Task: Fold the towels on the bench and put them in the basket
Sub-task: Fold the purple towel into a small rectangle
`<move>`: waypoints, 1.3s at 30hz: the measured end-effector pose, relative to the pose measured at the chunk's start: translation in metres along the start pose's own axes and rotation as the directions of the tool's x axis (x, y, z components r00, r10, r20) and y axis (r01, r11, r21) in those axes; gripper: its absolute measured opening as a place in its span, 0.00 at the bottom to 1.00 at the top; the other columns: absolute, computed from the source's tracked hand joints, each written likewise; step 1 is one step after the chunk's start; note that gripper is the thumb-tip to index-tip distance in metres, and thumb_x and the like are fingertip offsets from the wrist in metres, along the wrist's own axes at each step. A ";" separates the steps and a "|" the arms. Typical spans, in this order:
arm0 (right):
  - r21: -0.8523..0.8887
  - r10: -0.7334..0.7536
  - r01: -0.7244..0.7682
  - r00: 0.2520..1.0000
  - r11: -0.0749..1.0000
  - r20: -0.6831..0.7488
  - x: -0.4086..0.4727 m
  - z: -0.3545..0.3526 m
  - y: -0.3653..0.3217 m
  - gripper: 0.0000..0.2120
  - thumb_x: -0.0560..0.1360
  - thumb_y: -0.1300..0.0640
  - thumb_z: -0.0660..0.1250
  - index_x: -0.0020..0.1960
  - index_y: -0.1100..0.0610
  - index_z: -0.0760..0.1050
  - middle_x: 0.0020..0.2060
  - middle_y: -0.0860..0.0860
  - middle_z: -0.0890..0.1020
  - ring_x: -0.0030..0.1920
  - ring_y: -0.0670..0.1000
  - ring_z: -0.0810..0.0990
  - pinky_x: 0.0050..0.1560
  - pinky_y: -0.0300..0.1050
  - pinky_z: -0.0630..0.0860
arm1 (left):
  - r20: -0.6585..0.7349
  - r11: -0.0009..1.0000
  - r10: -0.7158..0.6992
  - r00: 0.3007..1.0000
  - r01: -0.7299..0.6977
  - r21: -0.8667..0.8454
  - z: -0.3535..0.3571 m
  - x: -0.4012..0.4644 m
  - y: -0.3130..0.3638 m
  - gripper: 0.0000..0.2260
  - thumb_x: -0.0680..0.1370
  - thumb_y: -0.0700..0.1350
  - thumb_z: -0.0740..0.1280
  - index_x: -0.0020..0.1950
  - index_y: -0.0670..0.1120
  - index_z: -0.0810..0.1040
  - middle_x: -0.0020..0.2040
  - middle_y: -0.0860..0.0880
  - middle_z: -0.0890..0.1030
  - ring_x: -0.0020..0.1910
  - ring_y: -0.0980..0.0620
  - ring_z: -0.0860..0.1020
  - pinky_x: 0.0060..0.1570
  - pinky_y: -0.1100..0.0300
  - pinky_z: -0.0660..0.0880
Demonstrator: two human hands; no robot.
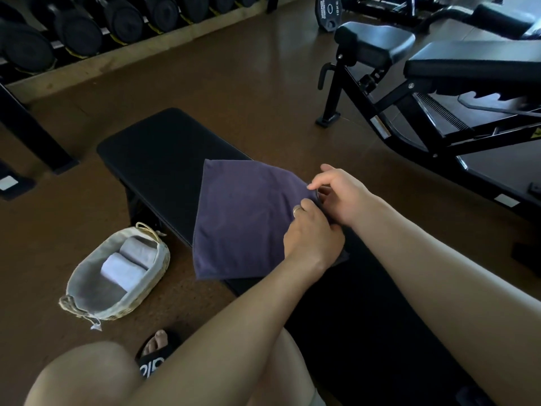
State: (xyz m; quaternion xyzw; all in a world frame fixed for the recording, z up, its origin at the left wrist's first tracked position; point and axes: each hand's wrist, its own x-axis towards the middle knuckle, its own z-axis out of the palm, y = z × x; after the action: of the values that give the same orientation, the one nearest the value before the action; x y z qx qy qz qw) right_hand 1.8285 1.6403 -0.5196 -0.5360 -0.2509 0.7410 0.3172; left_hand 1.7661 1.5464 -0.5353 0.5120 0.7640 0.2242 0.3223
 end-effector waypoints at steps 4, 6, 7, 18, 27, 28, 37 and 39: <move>-0.087 -0.007 0.008 1.000 0.996 0.008 0.005 0.005 -0.003 0.42 0.72 0.73 0.61 0.81 0.46 0.61 0.79 0.57 0.65 0.77 0.61 0.65 0.62 0.54 0.71 | 0.079 1.000 -0.005 0.997 0.006 -0.005 -0.011 0.004 -0.003 0.16 0.82 0.45 0.65 0.68 0.46 0.68 0.57 0.47 0.76 0.49 0.49 0.79 0.49 0.53 0.80; -0.227 -0.007 0.000 1.000 0.974 -0.027 0.007 0.008 -0.007 0.35 0.76 0.71 0.61 0.81 0.52 0.64 0.78 0.59 0.66 0.76 0.61 0.68 0.66 0.54 0.71 | 0.122 0.996 0.059 0.991 -0.067 0.061 -0.020 0.005 -0.004 0.15 0.83 0.45 0.63 0.69 0.46 0.69 0.60 0.46 0.76 0.50 0.50 0.79 0.49 0.54 0.79; -0.294 -0.002 -0.018 0.998 0.956 -0.067 0.010 0.009 -0.009 0.29 0.77 0.68 0.62 0.77 0.57 0.69 0.75 0.60 0.70 0.70 0.61 0.74 0.63 0.53 0.74 | 0.152 0.989 0.089 0.984 -0.106 0.101 -0.025 0.004 -0.005 0.15 0.84 0.46 0.62 0.70 0.46 0.69 0.60 0.46 0.76 0.51 0.50 0.78 0.49 0.55 0.78; -0.733 -0.347 0.158 0.931 0.661 -0.113 0.038 0.038 -0.026 0.14 0.74 0.63 0.70 0.60 0.61 0.82 0.51 0.57 0.83 0.48 0.53 0.80 0.60 0.53 0.80 | 0.063 0.973 0.172 0.983 -0.179 0.147 -0.069 0.000 -0.032 0.05 0.85 0.44 0.59 0.52 0.46 0.73 0.49 0.46 0.79 0.44 0.46 0.79 0.41 0.52 0.74; -0.889 -0.397 0.450 0.834 0.087 0.384 0.044 0.133 0.002 0.25 0.76 0.57 0.68 0.72 0.56 0.73 0.73 0.53 0.69 0.72 0.55 0.69 0.58 0.40 0.67 | 0.141 0.988 -0.014 0.990 -0.008 0.155 -0.127 -0.004 -0.086 0.10 0.84 0.43 0.58 0.46 0.43 0.75 0.49 0.44 0.80 0.52 0.43 0.80 0.48 0.52 0.74; -0.886 -0.371 0.463 0.827 0.022 0.423 0.045 0.143 0.010 0.21 0.76 0.57 0.67 0.69 0.55 0.75 0.72 0.54 0.70 0.71 0.56 0.70 0.59 0.41 0.70 | 0.184 0.995 -0.063 0.981 0.048 0.082 -0.134 -0.002 -0.098 0.11 0.83 0.42 0.58 0.43 0.43 0.75 0.46 0.43 0.81 0.49 0.42 0.82 0.49 0.48 0.79; -0.875 -0.245 0.426 0.845 -0.230 0.476 0.074 0.191 0.088 0.32 0.78 0.52 0.68 0.79 0.59 0.62 0.74 0.53 0.67 0.67 0.58 0.75 0.57 0.51 0.76 | 0.399 0.925 -0.268 0.877 0.350 -0.149 -0.150 -0.005 -0.171 0.10 0.84 0.38 0.59 0.52 0.44 0.80 0.47 0.42 0.86 0.45 0.48 0.87 0.49 0.51 0.85; -0.875 -0.275 0.415 0.836 -0.248 0.475 0.076 0.191 0.094 0.34 0.79 0.51 0.67 0.80 0.59 0.60 0.76 0.53 0.65 0.69 0.59 0.74 0.59 0.52 0.76 | 0.414 0.918 -0.279 0.866 0.368 -0.151 -0.149 -0.003 -0.177 0.10 0.85 0.38 0.59 0.54 0.44 0.80 0.49 0.41 0.86 0.47 0.47 0.86 0.49 0.51 0.84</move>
State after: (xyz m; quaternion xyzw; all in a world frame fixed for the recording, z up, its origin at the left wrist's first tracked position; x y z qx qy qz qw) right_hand 1.6104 1.6270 -0.5774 -0.4556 -0.8666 0.2036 -0.0042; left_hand 1.5469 1.4753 -0.5503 0.3700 0.7306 0.1468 0.5547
